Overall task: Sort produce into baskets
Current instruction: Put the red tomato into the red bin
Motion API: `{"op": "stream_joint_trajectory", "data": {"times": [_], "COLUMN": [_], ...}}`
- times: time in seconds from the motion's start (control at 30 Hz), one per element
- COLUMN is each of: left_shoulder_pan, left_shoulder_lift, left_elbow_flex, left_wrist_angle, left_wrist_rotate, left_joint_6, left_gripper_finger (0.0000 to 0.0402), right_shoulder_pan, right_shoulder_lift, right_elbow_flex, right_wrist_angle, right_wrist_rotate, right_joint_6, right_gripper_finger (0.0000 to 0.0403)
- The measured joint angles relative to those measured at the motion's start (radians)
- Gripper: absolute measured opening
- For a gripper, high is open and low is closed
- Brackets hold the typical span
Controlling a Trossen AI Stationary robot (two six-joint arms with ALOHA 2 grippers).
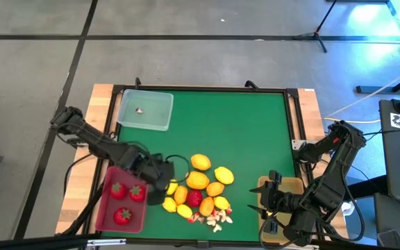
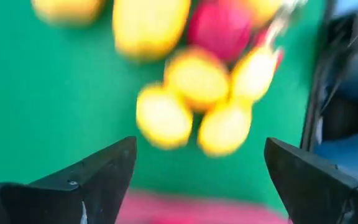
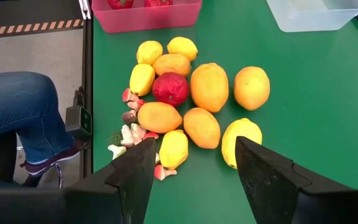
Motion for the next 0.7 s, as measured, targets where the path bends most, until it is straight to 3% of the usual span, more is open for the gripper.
{"op": "stream_joint_trajectory", "data": {"times": [0.4,0.7], "left_shoulder_pan": [0.078,0.075], "left_shoulder_lift": [0.004,0.087], "left_elbow_flex": [0.000,0.002], "left_wrist_angle": [0.358,0.371], "left_wrist_rotate": [-0.039,-0.036], "left_joint_6": [0.279,0.345], "left_gripper_finger": [0.0349,0.0349], "right_shoulder_pan": [0.000,0.000], "right_shoulder_lift": [0.000,-0.001], "right_elbow_flex": [0.000,0.000], "right_wrist_angle": [0.003,0.007], "right_wrist_rotate": [0.000,0.000], "right_joint_6": [0.000,0.000], "right_gripper_finger": [0.0221,0.0221]}}
